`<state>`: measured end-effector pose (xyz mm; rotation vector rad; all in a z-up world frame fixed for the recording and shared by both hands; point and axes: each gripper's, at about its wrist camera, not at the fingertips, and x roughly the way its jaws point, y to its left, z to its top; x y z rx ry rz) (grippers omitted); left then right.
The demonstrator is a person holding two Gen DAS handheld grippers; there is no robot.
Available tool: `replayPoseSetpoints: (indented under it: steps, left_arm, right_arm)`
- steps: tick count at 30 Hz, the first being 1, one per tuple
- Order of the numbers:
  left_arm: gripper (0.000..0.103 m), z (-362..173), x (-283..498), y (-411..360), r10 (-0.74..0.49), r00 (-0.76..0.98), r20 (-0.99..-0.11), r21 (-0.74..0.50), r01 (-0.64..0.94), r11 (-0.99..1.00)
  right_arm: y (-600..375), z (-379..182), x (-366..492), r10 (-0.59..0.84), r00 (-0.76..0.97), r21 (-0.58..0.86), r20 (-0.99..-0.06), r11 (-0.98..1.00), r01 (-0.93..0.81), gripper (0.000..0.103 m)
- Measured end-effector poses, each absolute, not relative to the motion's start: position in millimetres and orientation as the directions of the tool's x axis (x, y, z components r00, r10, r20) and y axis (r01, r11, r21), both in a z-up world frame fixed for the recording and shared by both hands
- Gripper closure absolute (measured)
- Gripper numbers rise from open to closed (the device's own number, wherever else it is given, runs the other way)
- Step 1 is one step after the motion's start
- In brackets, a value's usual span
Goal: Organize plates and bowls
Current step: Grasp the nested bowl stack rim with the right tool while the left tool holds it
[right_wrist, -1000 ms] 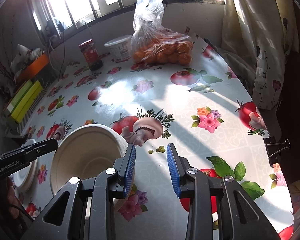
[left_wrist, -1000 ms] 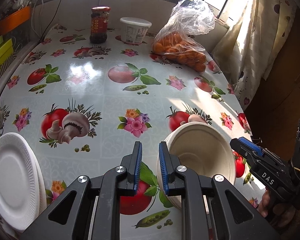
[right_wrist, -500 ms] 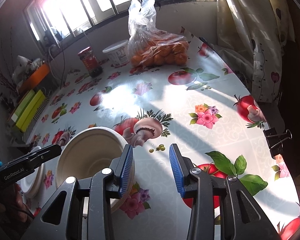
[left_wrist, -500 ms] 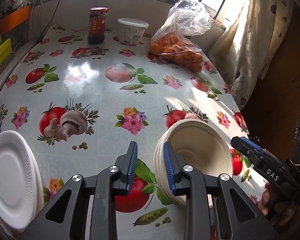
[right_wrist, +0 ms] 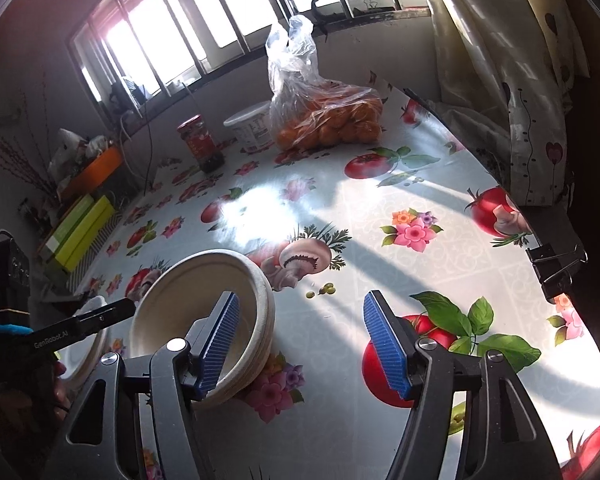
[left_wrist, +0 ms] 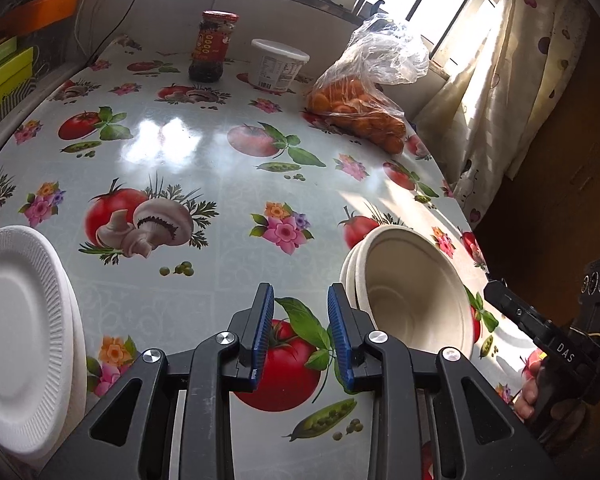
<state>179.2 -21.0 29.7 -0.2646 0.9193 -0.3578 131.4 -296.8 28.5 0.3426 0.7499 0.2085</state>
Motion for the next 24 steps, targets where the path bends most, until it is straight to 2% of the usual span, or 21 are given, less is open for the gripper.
replayPoseSetpoints:
  steps: [10, 24]
  left_arm:
    - [0.074, 17, 177, -24, -0.546, 0.492, -0.678, -0.521, 0.203, 0.829]
    - [0.074, 23, 173, -14, -0.581, 0.528, -0.619, -0.579, 0.193, 0.792]
  right_arm:
    - [-282, 14, 131, 0.382, 0.664, 0.434, -0.643, 0.896, -0.095, 0.038]
    - [-280, 10, 137, 0.413, 0.647, 0.458, -0.641, 0.882, -0.109, 0.042]
